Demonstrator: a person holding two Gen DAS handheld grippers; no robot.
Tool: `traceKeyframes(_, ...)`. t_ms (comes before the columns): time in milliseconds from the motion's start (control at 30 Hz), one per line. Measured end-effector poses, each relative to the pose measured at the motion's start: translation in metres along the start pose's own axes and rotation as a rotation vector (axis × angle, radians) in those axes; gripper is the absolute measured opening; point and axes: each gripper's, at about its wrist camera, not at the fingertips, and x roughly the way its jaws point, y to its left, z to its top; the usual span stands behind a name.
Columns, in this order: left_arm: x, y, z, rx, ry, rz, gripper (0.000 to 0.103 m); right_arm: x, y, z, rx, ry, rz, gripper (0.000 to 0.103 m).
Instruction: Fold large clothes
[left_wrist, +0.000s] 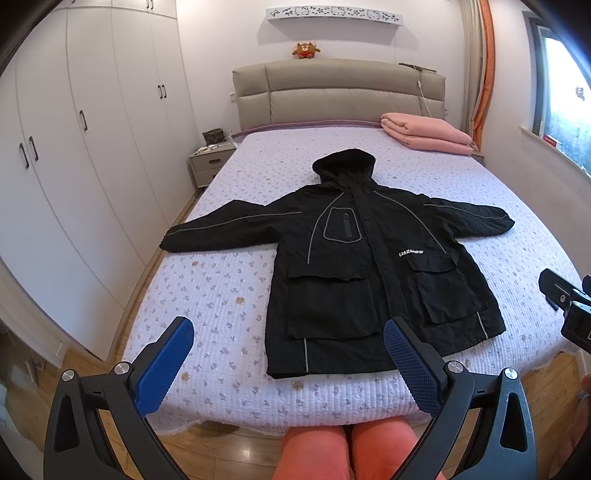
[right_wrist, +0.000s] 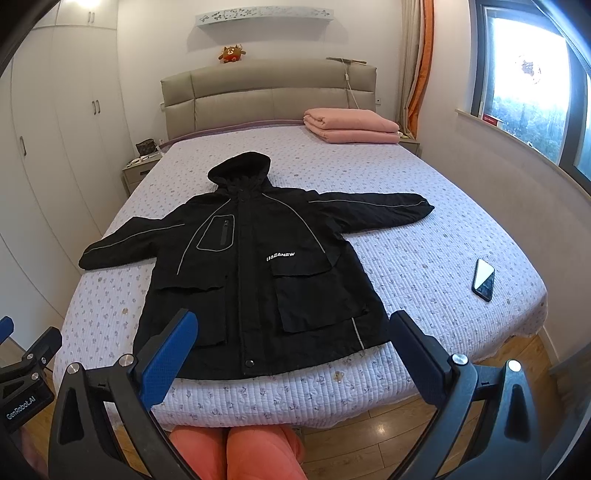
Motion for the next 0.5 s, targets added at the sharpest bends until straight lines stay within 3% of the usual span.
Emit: traceKeyframes(500, 0.0033, 0.0027, -0.0013, -0.005, 0.003, -0.004, 0.102, 0.0007, 0.0013, -0.0009, -0.006, -0.037, -0.003, 0.103)
